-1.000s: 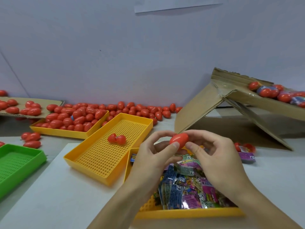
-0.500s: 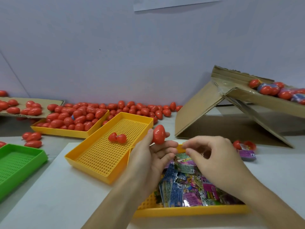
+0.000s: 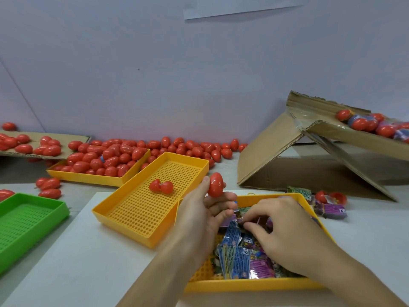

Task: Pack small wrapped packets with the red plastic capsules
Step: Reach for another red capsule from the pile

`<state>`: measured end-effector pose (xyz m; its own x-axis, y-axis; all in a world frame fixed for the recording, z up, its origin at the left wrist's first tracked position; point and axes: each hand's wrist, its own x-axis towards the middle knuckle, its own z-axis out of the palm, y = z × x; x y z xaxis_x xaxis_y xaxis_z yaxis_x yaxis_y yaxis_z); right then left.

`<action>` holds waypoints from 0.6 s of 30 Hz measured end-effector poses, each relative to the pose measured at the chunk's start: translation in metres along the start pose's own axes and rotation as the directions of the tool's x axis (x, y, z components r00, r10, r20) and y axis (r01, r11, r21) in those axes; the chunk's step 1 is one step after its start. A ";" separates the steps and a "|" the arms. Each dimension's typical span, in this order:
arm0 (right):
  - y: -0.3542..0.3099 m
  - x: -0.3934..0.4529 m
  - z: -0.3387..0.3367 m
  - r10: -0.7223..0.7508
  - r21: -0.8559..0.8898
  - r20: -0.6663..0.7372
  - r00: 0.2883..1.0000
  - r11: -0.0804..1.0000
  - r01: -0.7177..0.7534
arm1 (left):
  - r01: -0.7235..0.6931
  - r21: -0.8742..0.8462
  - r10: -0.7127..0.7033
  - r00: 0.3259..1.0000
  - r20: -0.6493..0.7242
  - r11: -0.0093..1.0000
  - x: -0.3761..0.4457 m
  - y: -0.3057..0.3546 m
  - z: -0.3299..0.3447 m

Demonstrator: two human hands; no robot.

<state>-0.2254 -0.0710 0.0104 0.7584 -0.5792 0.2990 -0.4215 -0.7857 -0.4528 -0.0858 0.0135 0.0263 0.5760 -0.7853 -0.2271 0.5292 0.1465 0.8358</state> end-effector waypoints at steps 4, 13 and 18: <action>0.000 0.001 -0.002 0.058 0.066 -0.022 0.998 0.996 -0.056 | -0.020 0.007 0.020 0.999 -0.025 1.000 0.001 0.000 0.001; 0.005 0.006 -0.019 0.091 0.271 0.073 0.993 0.957 -0.107 | -0.033 -0.005 0.033 0.999 -0.013 0.999 0.002 0.000 0.002; 0.010 0.009 -0.025 0.180 0.459 -0.029 0.983 0.877 -0.146 | -0.037 -0.035 0.039 0.998 0.039 0.999 0.002 0.000 0.000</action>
<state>-0.2359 -0.0896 0.0295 0.6556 -0.7169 0.2372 -0.2526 -0.5041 -0.8259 -0.0842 0.0118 0.0253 0.5710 -0.8021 -0.1749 0.5292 0.1968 0.8254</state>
